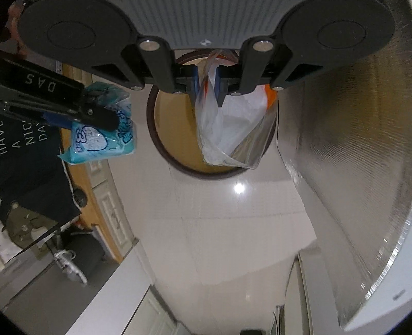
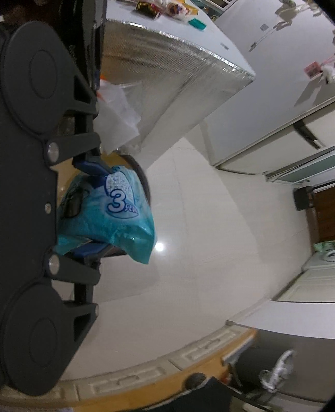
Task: Collect trash
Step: 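Carry both held bags over the yellow trash bin with both tools, then open the left tool over the bin while the right tool releases the light-blue bag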
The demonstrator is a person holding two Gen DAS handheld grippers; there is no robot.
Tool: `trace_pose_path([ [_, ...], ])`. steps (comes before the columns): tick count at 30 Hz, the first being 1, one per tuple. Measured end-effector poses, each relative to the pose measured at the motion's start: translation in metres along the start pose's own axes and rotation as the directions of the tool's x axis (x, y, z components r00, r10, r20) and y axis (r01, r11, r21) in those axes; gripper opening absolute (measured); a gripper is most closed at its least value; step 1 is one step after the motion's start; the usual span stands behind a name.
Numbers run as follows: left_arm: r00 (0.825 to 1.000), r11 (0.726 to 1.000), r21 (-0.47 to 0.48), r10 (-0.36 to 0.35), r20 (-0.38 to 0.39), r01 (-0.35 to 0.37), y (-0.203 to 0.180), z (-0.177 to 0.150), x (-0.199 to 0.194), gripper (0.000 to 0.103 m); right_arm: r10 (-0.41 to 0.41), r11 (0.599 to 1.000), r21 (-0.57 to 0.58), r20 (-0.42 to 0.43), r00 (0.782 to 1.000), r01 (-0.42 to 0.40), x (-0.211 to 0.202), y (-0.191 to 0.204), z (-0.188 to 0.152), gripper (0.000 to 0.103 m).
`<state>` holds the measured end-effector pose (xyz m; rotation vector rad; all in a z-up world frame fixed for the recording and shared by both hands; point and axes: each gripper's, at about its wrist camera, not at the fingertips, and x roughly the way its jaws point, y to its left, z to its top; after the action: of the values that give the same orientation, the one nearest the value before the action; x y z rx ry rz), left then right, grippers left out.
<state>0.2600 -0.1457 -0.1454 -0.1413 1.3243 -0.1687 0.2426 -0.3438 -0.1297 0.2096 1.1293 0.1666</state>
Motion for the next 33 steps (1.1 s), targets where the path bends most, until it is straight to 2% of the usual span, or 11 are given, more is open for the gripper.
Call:
trace_pose_path([
  [12, 0.994, 1.000, -0.013, -0.003, -0.108, 0.002, 0.008, 0.012, 0.073, 0.012, 0.036, 0.993, 0.118, -0.128, 0.991, -0.021, 0.071, -0.028, 0.004, 0.055],
  [19, 0.986, 0.999, -0.032, 0.035, -0.162, -0.040, 0.016, 0.011, 0.112, 0.013, 0.048, 0.984, 0.179, -0.207, 0.977, -0.010, 0.120, -0.040, 0.004, 0.055],
  [28, 0.979, 0.997, -0.053, 0.053, -0.197, -0.064, 0.020, 0.006, 0.148, 0.013, 0.066, 0.979, 0.202, -0.292, 0.954, -0.006, 0.173, -0.035, -0.007, 0.057],
  [33, 0.979, 0.997, -0.013, 0.070, -0.189, -0.074, 0.016, 0.005, 0.161, 0.016, 0.066, 0.977, 0.213, -0.308, 0.949, 0.001, 0.189, -0.035, -0.012, 0.058],
])
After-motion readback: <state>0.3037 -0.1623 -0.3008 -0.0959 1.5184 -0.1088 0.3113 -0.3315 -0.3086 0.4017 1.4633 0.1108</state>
